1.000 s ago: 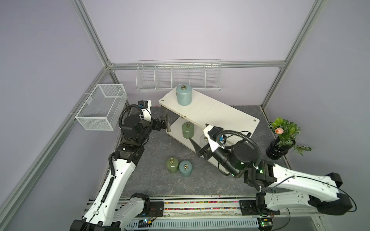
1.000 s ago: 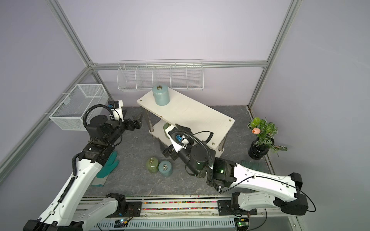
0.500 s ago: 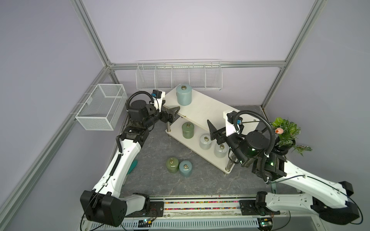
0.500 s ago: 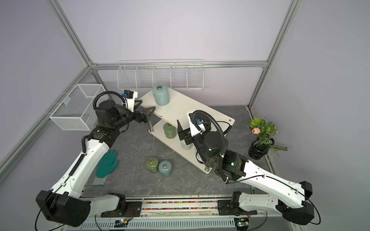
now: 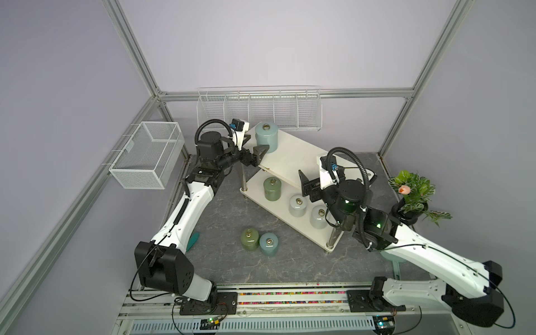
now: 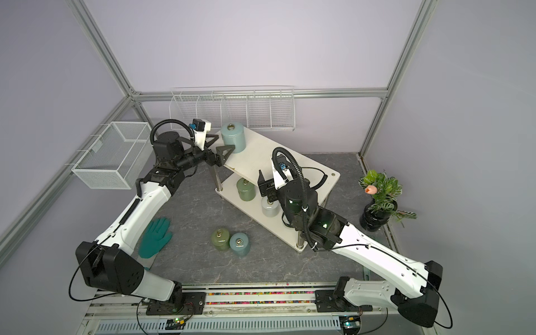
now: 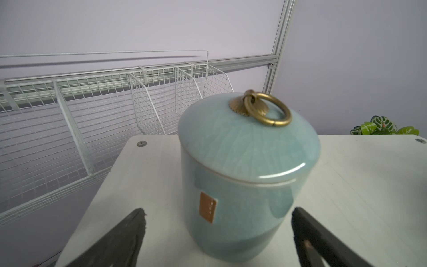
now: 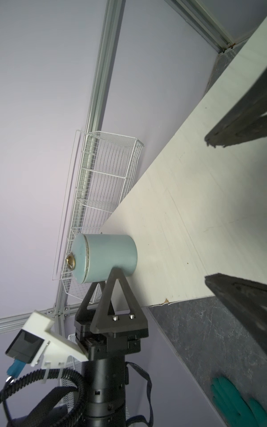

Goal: Remove the tea canisters from the shelf
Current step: Pick up the tea canister from the shelf.

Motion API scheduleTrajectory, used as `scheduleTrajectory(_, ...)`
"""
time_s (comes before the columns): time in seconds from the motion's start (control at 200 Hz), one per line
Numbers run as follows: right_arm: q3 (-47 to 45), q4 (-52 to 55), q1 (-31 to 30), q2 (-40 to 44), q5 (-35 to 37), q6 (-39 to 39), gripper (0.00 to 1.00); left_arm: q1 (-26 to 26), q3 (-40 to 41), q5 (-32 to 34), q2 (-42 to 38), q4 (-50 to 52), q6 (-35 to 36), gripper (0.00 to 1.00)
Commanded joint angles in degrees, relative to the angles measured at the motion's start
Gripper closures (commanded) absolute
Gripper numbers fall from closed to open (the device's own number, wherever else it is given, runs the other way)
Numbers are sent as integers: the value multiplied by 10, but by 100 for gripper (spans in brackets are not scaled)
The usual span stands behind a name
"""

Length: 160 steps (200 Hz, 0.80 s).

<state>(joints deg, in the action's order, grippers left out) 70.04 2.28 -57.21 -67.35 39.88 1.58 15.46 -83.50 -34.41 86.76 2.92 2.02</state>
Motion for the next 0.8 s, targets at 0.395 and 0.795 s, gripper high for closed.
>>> scheduleTrajectory(0.395, 35, 15, 44, -52, -39, -53, 11, 19, -63, -63, 72, -28, 4, 0)
scheduleTrajectory(0.795, 51, 27, 51, -70, -42, -55, 11, 26, -83, -71, 103, -72, -9, 0)
